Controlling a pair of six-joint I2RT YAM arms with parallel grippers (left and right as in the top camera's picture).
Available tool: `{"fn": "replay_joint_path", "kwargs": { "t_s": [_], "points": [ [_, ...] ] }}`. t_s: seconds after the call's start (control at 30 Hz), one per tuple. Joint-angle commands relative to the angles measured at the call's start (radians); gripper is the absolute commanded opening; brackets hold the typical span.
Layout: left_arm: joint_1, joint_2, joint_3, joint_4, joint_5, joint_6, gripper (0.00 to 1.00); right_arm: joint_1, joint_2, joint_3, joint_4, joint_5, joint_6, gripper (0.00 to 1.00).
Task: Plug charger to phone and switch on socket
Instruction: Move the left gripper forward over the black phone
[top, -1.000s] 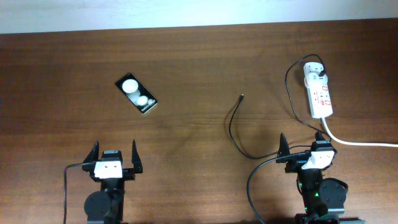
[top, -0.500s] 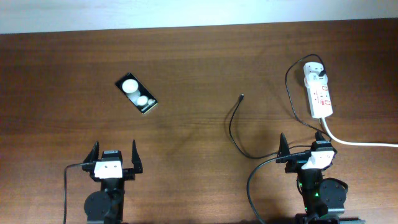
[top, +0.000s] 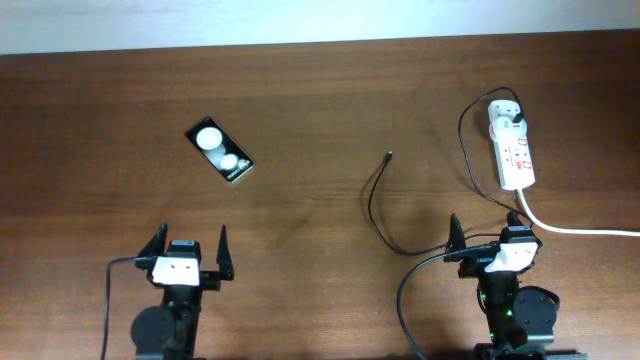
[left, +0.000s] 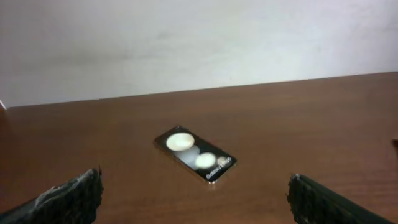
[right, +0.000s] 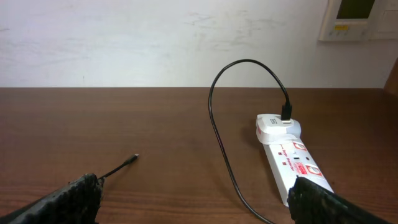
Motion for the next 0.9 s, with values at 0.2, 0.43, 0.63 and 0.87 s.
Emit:
{"fn": "replay_joint_path", "kwargs": {
  "t_s": [0.2, 0.43, 0.63, 0.87],
  "points": [
    [-0.001, 0.546, 0.517, -0.232, 0.017, -0.013, 0.99, 0.012, -0.01, -0.01, 0.002, 0.009, -0.004, 0.99],
    [-0.002, 1.04, 1.124, -0.75, 0.019, -0.058, 0.99, 0.012, -0.01, -0.01, 0.002, 0.009, -0.004, 0.98],
    [-0.002, 1.252, 1.353, -0.956, 0.201, -0.058, 0.99, 0.012, -0.01, -0.01, 0.002, 0.009, -0.004, 0.99],
    [-0.002, 1.277, 1.383, -0.967, -0.012, -0.371, 0.99, 0.012, -0.01, -0.01, 0.002, 0.009, -0.004, 0.99]
  ]
}}
